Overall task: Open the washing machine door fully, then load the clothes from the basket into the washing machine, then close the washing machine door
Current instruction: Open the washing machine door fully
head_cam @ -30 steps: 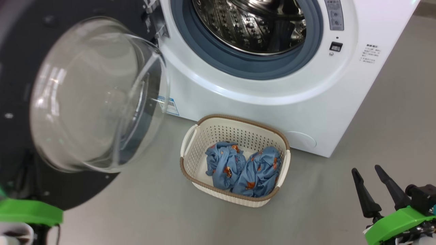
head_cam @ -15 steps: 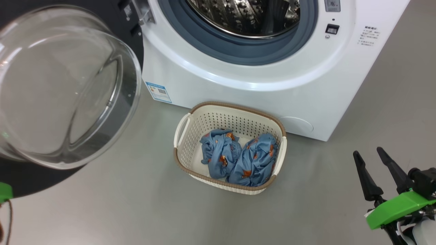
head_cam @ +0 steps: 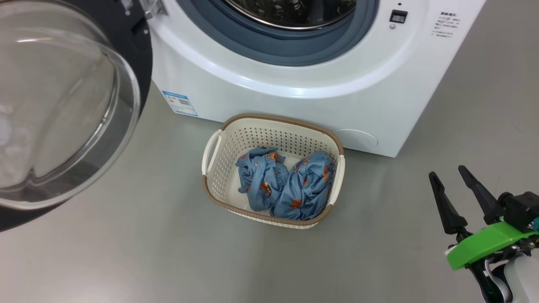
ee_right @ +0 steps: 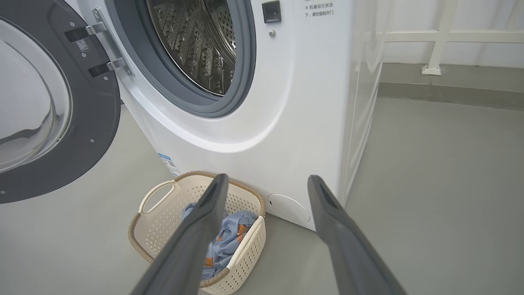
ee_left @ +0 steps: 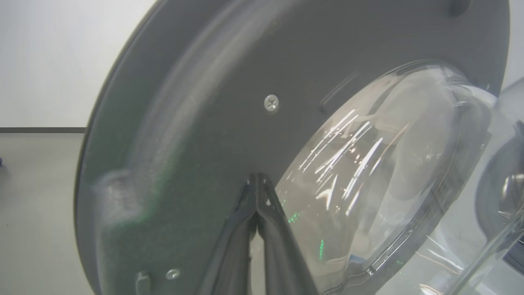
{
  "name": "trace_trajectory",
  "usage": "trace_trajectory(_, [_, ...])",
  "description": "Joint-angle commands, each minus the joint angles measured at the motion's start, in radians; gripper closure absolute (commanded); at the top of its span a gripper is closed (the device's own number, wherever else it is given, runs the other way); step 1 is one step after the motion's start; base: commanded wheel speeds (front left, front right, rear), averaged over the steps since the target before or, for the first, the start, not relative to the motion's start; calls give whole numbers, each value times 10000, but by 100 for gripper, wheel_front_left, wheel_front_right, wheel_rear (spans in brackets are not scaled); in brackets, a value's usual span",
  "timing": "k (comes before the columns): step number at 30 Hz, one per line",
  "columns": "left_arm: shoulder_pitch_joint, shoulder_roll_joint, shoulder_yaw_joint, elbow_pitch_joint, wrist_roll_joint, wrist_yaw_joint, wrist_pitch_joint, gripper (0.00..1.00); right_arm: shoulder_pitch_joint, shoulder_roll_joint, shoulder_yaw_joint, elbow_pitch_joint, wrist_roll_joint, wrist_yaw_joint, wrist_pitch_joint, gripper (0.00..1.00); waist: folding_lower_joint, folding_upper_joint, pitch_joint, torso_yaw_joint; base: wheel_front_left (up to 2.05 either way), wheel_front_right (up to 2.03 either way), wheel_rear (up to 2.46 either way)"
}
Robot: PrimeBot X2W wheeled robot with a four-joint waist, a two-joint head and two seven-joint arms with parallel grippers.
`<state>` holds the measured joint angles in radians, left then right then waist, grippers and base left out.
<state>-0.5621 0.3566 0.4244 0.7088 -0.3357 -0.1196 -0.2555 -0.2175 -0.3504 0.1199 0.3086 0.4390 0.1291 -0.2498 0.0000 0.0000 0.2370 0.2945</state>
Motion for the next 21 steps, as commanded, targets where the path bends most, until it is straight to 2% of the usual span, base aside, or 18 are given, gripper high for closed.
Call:
trace_trajectory(1, [-311, 846, 430, -103, 116, -3, -62, 100, -165, -176, 244, -203, -82, 16, -120, 0, 0, 0, 59, -92, 0, 0, 0])
trace_trajectory(11, [-430, 1018, 873, 393, 566, -101, -62, 100, -275, -106, 463, -70, -21, 16, -120, 0, 0, 0, -108, -359, 0, 0, 0])
trace_trajectory(21, [833, 388, 754, -529, -113, -109, -62, 100, 161, 109, 509, -7, 123, 16, -120, 0, 0, 0, -792, -381, 0, 0, 0])
